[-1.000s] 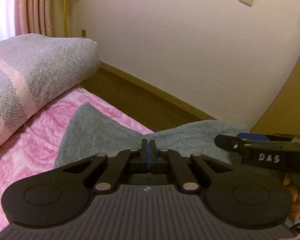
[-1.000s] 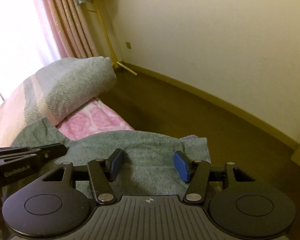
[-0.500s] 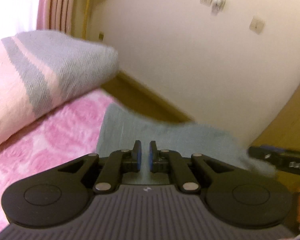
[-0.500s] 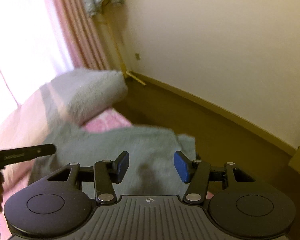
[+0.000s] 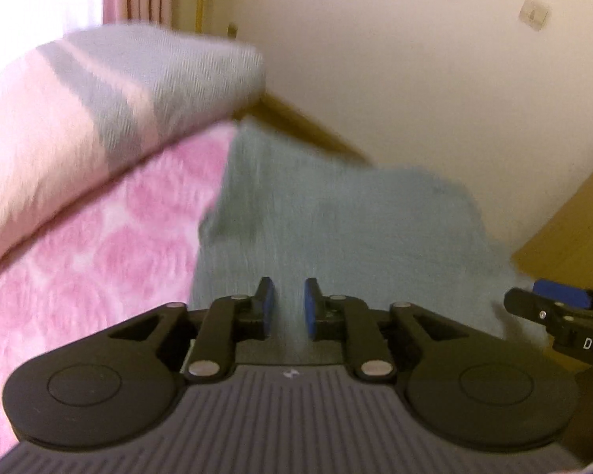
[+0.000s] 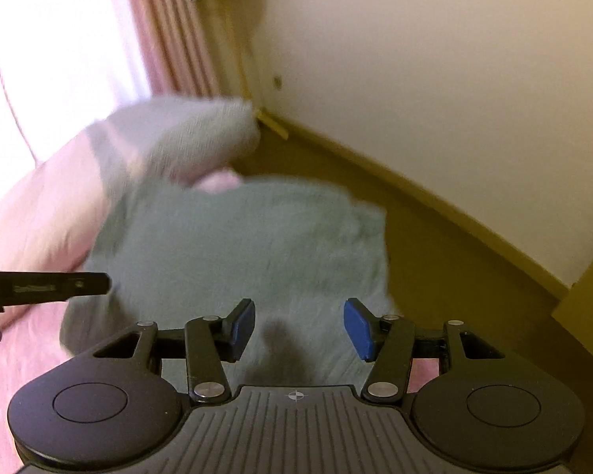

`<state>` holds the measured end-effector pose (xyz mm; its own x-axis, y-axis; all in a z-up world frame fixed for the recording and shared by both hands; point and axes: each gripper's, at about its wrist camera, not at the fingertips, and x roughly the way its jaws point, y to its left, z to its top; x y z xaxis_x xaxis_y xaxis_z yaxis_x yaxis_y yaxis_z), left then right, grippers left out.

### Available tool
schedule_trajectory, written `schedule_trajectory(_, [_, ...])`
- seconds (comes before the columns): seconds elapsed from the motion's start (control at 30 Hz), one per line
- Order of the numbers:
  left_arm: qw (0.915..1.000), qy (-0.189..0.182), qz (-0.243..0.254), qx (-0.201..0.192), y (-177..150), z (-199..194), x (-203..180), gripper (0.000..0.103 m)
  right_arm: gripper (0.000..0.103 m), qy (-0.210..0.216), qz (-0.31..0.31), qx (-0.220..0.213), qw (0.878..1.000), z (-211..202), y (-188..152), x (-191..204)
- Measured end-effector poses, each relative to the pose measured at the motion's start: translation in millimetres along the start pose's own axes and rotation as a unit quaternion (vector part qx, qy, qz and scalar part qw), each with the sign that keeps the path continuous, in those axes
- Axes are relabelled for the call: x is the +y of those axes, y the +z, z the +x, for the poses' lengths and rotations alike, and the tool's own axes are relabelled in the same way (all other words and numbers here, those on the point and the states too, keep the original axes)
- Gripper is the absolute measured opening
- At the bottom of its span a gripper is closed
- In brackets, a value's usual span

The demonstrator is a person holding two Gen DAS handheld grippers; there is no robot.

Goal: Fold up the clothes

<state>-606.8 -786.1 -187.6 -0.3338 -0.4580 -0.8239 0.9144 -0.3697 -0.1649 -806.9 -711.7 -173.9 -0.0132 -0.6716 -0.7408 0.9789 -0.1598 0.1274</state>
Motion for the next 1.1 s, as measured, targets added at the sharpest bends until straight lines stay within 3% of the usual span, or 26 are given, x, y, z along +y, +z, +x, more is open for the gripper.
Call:
schedule_trajectory(0.07, [0.9997,0.011,-0.006,0.021,-7.8,1.4,-1.8,0.013,0.054,0.001,-0.003,0.001,1.000,-2.5,-4.2,6.6])
schedule_trajectory(0.2, [0.9998,0.013,-0.003,0.015,-6.8,-14.9,-3.7,0.015,0.055,0.003,-0.008,0.003,1.000,-7.6,-12.5,19.9])
schedule_trajectory(0.27, [0.9999,0.011,0.001,0.010,-5.4,-20.5,-3.7,0.026,0.055,0.003,-0.008,0.006,1.000,-13.9,-16.2,24.7])
schedule_trajectory(0.43, [0.9974,0.041,0.019,0.056,-14.7,-22.6,-9.3,0.026,0.055,-0.004,0.002,0.017,1.000,-41.4,-24.1,31.5])
schedule_trajectory(0.8, [0.9982,0.033,0.050,-0.006,-31.7,-110.7,-24.8,0.030,0.055,-0.019,0.023,0.042,0.999,-101.9,-41.4,46.3])
schedule_trajectory(1.1, [0.9954,0.040,0.072,-0.050,-61.8,-195.3,-34.8,0.037,0.055,-0.026,0.030,0.019,0.999,-175.1,-69.9,71.0])
